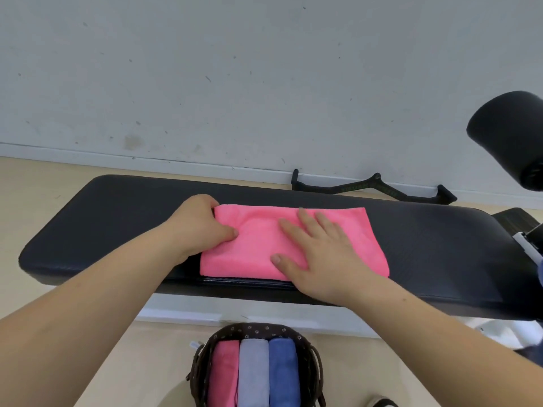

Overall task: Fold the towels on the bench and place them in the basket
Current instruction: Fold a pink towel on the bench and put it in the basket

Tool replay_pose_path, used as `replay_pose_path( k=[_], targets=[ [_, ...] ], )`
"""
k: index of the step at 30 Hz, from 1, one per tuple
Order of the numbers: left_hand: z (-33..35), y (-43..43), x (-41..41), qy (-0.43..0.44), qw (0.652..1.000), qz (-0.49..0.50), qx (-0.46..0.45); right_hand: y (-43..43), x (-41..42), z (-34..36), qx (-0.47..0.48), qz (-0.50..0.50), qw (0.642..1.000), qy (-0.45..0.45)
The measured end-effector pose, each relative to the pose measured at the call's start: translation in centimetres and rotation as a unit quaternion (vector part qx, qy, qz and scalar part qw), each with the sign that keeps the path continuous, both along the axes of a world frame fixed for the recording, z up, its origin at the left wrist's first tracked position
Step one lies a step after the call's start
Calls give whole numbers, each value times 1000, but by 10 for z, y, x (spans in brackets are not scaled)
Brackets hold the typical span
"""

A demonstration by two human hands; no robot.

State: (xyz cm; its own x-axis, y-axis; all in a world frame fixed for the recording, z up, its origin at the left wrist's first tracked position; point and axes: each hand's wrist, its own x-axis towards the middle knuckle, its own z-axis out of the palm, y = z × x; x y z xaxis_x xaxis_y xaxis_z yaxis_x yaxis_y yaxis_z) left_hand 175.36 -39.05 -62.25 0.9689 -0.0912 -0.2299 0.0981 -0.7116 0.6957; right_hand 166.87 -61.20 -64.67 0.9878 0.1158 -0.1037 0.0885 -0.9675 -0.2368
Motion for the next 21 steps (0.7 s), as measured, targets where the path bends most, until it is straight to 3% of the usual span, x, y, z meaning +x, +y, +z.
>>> replay_pose_path(
  k=[4,7,9,15,21],
  targets=[
    [6,-1,-5,42,999,4,-11,3,4,-8,-37,-13,998,46],
    [4,0,-6,10,1000,-8,-7,4,3,-9,-45,-13,998,53],
    [5,0,-6,1,999,6,-51,4,3,-8,-36,-14,997,63],
    [10,8,-4,94,988,37,-120,5,7,-6,-6,-28,997,66],
    [11,4,-10,24,974,69,-217,18,4,2,11,-39,999,20]
  ],
)
